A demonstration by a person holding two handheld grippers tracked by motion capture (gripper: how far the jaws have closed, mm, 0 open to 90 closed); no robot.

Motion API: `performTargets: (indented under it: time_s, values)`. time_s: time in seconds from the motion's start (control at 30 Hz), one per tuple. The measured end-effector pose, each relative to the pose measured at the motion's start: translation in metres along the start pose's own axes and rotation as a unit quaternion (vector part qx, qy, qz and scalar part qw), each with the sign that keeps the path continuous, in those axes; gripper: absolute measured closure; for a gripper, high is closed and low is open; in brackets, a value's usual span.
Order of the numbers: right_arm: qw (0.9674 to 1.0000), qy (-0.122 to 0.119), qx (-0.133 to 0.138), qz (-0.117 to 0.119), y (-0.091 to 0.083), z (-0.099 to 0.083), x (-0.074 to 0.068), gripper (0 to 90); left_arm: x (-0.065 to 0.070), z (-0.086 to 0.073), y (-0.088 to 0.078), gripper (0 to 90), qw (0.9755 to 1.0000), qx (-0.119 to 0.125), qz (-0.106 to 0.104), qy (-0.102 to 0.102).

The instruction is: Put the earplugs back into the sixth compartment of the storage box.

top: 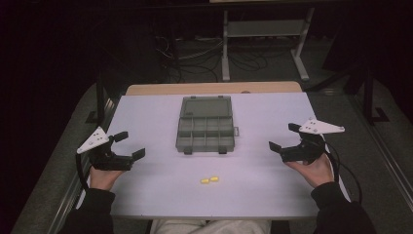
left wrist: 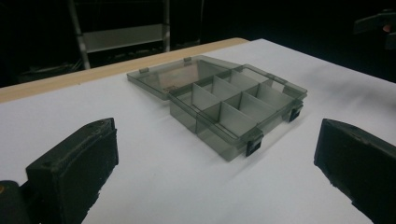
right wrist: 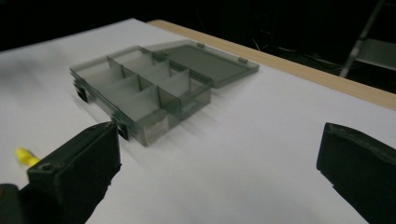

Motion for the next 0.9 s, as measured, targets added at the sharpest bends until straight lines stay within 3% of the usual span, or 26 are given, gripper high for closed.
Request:
performTargets:
  time_s: [0.4,0.67,0.9]
  values:
    - [0.9996,-0.014,-0.015,0.016,0.001,-0.007,-0.008,0.0,0.007,-0.003,0.002,0.0,0.9998,-0.013,-0.017,0.003]
    - [0.9996,-0.016,-0.020,0.016,0.001,-0.009,-0.008,0.0,0.015,-0.010,0.006,0.0,0.9987,-0.042,-0.021,0.021]
    - [0.9996,-0.007,-0.015,0.023,0.000,-0.008,-0.007,0.0,0.024,0.004,0.006,0.0,0.9977,-0.044,-0.030,0.043]
Point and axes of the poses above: each handheld gripper's, and its own axes: y roughly forward along the jaws, z roughly out of its top, x roughly to its right, the point moved 10 cm from there along y, roughly forward along the jaws, and after that the axes turned 11 degrees about y, right-handed, at the moved point
